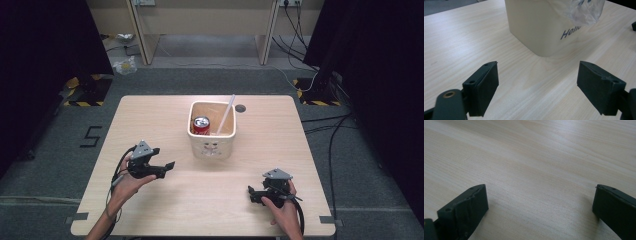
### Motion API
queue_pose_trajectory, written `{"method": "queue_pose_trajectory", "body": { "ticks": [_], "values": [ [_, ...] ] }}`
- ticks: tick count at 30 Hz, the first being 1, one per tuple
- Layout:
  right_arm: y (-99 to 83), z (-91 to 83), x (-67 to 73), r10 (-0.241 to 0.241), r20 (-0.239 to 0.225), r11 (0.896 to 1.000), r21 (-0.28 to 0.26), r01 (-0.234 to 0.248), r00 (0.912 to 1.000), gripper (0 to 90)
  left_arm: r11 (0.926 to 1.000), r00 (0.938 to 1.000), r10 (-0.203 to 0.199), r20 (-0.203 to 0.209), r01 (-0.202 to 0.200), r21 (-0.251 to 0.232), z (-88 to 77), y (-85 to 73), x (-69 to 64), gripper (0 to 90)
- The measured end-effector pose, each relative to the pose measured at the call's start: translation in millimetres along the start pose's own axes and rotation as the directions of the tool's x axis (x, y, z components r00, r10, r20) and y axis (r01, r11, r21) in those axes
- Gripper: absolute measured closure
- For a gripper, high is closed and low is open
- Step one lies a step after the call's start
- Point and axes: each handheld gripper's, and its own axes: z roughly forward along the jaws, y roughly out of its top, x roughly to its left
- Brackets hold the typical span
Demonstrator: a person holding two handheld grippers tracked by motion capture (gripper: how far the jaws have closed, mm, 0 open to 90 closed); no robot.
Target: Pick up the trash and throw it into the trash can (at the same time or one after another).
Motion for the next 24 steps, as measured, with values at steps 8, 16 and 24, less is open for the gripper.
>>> {"method": "queue_pose_trajectory", "body": {
  "ticks": [8,16,24],
  "values": [
    [0.0,-0.1,0.1,0.001,0.0,1.0,0.0,-0.001,1.0,0.4,0.9996,1.0,0.007,-0.001,-0.007,0.027,2.0,-13.2,-2.4,17.1],
    [0.0,-0.1,0.1,0.002,0.0,1.0,0.0,-0.002,1.0,0.4,0.9986,1.0,0.009,0.0,-0.009,0.052,2.4,-27.2,-4.7,17.3],
    [0.0,-0.1,0.2,0.002,0.0,1.0,0.001,-0.002,1.0,0.4,0.9949,0.9996,0.029,-0.001,-0.029,0.097,6.0,-41.2,-9.8,17.3]
  ]
}}
